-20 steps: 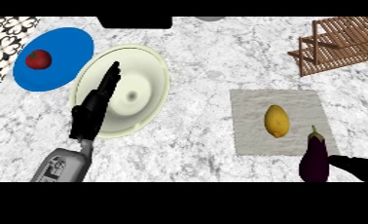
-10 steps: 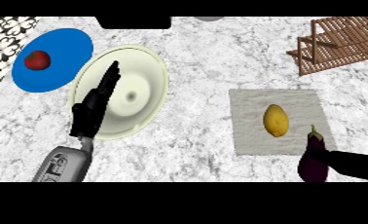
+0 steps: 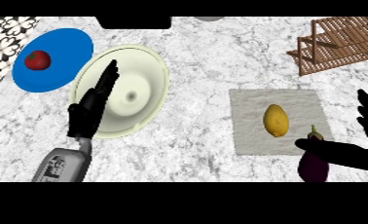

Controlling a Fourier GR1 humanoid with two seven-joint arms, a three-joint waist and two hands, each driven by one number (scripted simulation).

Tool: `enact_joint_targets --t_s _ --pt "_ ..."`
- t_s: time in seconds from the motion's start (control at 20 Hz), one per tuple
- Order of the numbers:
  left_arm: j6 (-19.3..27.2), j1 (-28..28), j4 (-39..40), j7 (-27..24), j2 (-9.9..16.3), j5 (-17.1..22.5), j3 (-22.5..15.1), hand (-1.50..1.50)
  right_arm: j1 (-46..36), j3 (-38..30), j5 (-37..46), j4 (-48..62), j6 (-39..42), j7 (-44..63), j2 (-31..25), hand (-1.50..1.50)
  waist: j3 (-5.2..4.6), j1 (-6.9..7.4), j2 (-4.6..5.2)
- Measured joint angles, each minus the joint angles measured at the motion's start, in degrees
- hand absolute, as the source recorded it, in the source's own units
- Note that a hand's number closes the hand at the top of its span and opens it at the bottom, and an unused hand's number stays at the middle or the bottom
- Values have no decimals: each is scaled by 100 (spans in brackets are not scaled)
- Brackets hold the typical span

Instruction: Pick the lemon from the placemat and place it in the tiered shelf

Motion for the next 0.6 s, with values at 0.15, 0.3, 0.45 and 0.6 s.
enact_joint_targets --t_s 0.15,0.3,0.45,0.6 --pt "-83 -62 72 9 -31 -27 79 0 -133 36 173 61 109 83 184 -150 -1 0 1" --pt "-75 -29 36 43 -131 -108 76 0 -196 40 337 197 182 89 387 -150 -1 1 1" --pt "-235 -24 66 17 -71 -70 196 0 -232 -3 410 373 267 54 535 -150 -1 1 1" --pt "-196 -83 76 50 -179 -179 199 0 -206 17 550 438 354 32 709 -150 0 -6 1"
